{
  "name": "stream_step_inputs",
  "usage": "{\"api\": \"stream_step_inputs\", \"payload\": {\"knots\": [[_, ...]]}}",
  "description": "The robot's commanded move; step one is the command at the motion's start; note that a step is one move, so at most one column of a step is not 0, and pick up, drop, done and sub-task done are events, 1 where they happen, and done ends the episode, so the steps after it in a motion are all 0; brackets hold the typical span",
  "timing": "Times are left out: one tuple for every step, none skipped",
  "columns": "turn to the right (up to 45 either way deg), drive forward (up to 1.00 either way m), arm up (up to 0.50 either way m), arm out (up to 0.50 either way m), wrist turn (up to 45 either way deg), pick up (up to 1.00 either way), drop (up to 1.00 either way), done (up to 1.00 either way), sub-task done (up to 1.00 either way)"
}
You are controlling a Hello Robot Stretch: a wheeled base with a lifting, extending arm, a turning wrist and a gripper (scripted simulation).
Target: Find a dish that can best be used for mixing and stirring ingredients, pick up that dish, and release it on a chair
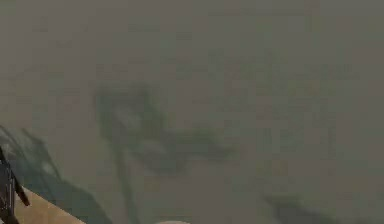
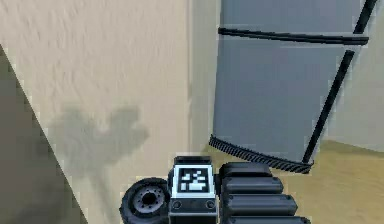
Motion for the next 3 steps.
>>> {"api": "stream_step_inputs", "payload": {"knots": [[-45.0,0.00,0.00,0.00,0.0,0.00,0.00,0.00,0.00],[-18.0,0.00,0.00,0.00,0.0,0.00,0.00,0.00,0.00],[0.0,0.30,0.00,0.00,0.0,0.00,0.00,0.00,0.00]]}}
